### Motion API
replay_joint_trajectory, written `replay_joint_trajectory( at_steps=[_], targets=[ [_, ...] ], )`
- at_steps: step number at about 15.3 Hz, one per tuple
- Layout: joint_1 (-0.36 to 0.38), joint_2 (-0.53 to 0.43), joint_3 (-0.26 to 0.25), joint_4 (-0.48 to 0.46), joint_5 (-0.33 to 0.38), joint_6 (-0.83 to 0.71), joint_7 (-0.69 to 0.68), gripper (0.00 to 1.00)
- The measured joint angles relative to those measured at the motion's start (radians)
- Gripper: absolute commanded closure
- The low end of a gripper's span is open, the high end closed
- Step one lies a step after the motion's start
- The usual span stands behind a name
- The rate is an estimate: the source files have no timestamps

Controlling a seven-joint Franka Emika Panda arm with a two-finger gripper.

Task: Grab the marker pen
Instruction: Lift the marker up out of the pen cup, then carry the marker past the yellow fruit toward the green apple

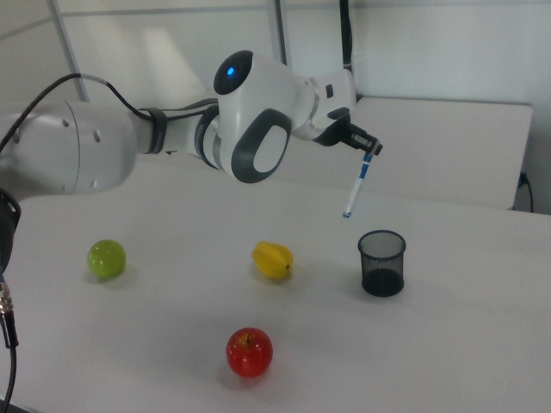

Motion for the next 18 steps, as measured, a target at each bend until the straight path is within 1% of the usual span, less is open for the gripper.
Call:
replay_joint_trajectory(
  at_steps=[2, 6, 10, 15, 18],
  targets=[
    [0.033, -0.038, 0.007, -0.028, 0.002, -0.121, 0.0, 1.0],
    [0.087, -0.112, 0.041, -0.067, 0.003, -0.37, 0.0, 1.0],
    [0.155, -0.182, 0.052, -0.172, 0.007, -0.506, 0.0, 1.0],
    [0.198, -0.248, 0.087, -0.264, 0.008, -0.673, -0.035, 1.0],
    [0.208, -0.275, 0.113, -0.315, 0.009, -0.746, -0.063, 1.0]
  ],
)
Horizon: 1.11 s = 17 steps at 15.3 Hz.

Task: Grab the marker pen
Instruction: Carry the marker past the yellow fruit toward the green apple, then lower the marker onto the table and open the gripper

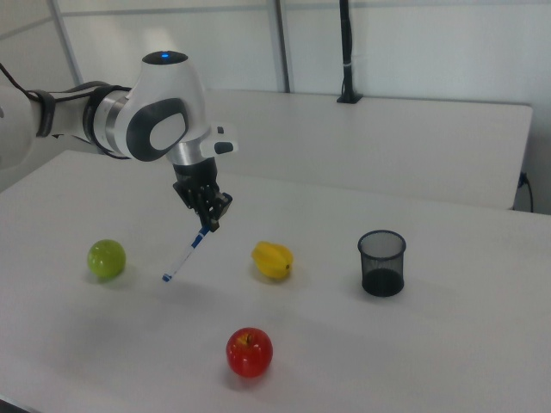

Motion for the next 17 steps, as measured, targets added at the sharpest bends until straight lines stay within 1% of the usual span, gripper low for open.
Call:
replay_joint_trajectory(
  at_steps=[6, 10, 12, 13, 14, 15, 17],
  targets=[
    [0.002, 0.005, 0.053, -0.097, 0.0, -0.036, -0.018, 1.0],
    [0.017, 0.054, 0.061, -0.106, 0.0, -0.036, -0.029, 0.99],
    [0.026, 0.083, 0.061, -0.105, -0.001, -0.036, -0.029, 0.97],
    [0.03, 0.094, 0.061, -0.104, -0.002, -0.036, -0.029, 0.93],
    [0.032, 0.103, 0.061, -0.102, -0.003, -0.036, -0.029, 0.85],
    [0.033, 0.109, 0.061, -0.1, -0.003, -0.036, -0.029, 0.75],
    [0.033, 0.118, 0.061, -0.097, -0.004, -0.036, -0.029, 0.63]
  ],
)
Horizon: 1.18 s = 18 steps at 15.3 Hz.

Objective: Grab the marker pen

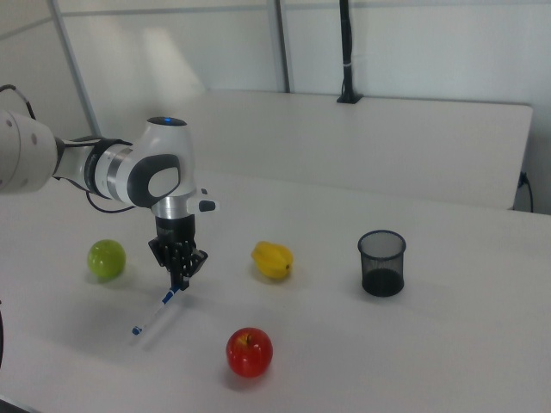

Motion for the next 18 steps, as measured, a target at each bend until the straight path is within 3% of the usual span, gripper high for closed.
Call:
replay_joint_trajectory(
  at_steps=[2, 6, 10, 14, 18],
  targets=[
    [0.0, 0.005, 0.0, 0.005, 0.0, 0.0, 0.0, 0.52],
    [0.0, 0.007, 0.0, 0.009, 0.0, 0.0, 0.0, 0.2],
    [-0.001, 0.002, 0.0, 0.024, 0.0, 0.0, 0.002, 0.0],
    [-0.018, -0.062, -0.005, 0.075, -0.004, -0.028, 0.048, 0.0],
    [-0.07, -0.165, -0.007, 0.154, -0.043, -0.228, 0.058, 0.0]
  ],
)
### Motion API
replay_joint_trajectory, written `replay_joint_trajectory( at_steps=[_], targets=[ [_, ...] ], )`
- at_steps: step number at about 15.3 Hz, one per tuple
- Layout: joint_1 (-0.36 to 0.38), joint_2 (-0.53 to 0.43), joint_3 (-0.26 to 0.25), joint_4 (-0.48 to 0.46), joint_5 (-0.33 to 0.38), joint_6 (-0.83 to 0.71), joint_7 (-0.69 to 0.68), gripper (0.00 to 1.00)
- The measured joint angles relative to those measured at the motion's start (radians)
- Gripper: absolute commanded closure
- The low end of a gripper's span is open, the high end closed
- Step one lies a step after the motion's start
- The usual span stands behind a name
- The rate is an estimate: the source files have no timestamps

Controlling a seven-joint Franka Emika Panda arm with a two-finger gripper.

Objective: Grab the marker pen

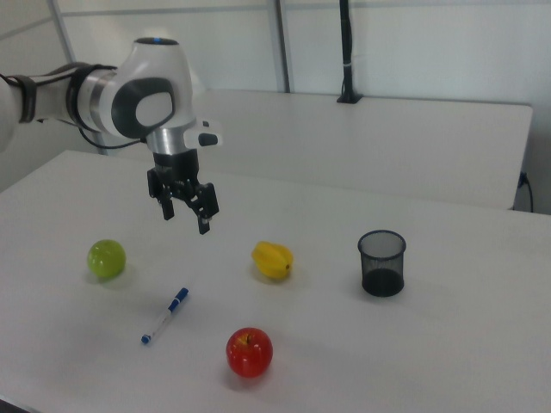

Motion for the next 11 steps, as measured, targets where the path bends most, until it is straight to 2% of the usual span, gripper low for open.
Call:
replay_joint_trajectory(
  at_steps=[4, 11],
  targets=[
    [-0.043, -0.078, -0.001, 0.041, -0.038, -0.109, 0.0, 0.0],
    [-0.092, -0.136, -0.002, 0.055, -0.04, -0.167, 0.003, 0.0]
  ],
)
